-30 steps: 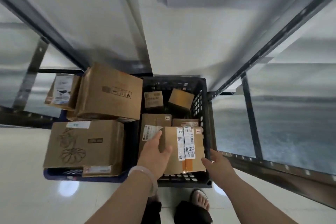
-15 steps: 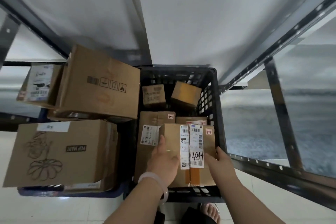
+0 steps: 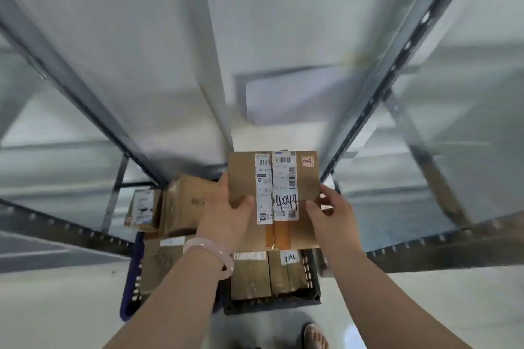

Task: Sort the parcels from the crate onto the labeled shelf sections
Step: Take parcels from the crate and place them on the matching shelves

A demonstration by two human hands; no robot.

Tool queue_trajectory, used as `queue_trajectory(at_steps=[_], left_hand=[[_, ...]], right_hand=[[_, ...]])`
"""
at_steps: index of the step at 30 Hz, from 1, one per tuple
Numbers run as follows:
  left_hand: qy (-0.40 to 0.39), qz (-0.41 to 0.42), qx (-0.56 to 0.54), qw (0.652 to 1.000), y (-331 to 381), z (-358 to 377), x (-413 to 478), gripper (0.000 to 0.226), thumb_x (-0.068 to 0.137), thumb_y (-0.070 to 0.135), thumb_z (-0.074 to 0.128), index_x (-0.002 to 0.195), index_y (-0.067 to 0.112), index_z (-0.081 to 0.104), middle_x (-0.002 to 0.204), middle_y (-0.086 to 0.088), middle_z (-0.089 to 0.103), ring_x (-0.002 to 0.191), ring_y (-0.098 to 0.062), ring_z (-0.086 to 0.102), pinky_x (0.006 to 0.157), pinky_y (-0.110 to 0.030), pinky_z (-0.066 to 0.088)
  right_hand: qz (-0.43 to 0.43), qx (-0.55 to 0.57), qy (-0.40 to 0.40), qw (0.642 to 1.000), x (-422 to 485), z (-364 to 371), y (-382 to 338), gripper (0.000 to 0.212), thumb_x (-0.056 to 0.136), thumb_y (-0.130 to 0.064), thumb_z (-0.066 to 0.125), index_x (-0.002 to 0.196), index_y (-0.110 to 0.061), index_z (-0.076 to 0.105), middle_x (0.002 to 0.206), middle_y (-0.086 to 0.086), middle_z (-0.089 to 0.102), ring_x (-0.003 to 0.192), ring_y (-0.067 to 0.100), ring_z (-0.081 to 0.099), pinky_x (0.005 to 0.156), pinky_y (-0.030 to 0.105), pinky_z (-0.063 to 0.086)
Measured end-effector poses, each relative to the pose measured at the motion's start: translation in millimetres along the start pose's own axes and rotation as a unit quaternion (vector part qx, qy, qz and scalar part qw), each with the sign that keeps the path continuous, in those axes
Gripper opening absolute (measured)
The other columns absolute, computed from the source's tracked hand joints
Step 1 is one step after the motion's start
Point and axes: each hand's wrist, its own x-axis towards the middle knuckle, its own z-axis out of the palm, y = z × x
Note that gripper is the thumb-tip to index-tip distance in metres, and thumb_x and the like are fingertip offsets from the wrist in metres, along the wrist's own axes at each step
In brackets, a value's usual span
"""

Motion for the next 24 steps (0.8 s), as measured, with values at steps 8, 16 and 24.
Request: queue_trajectory(at_steps=[8,16,24], left_hand=[[0.124,0.236,-0.081,0.960,178.0,-105.3,-125.2,0.059,0.094,0.026,0.063,0.144,0.039,0.035,0.119,0.018,0.052,0.087,0.002,0.059,0.067,-0.009,0.045],[0.231,0.429,-0.132,0.863,286.3,-162.0,-284.7,0.050,0.089,0.027,0.067,0.133,0.044,0.050,0.123,0.014,0.059,0.095,-0.006,0.062,0.065,-0.016,0.044],[0.229,0.472,-0.178,0.832,314.2,-127.4,-418.3,0.050,0.092,0.027,0.064,0.128,0.055,0.045,0.099,0.034,0.061,0.092,0.006,0.058,0.058,-0.008,0.042]], right_hand=[[-0.217,0.169,0.064,0.959,-103.1,-106.7,-175.6,0.044,0.090,-0.022,0.064,0.116,-0.050,0.041,0.121,-0.018,0.057,0.112,0.004,0.056,0.088,0.022,0.047],[-0.444,0.227,0.069,0.864,-228.2,-239.7,-268.6,0.064,0.086,-0.025,0.071,0.140,-0.038,0.040,0.127,-0.023,0.056,0.112,-0.005,0.056,0.081,0.012,0.052],[-0.523,0.232,0.067,0.817,-323.5,-344.9,-254.4,0.057,0.087,-0.023,0.071,0.124,-0.054,0.042,0.121,-0.024,0.057,0.099,-0.021,0.052,0.065,0.001,0.045]])
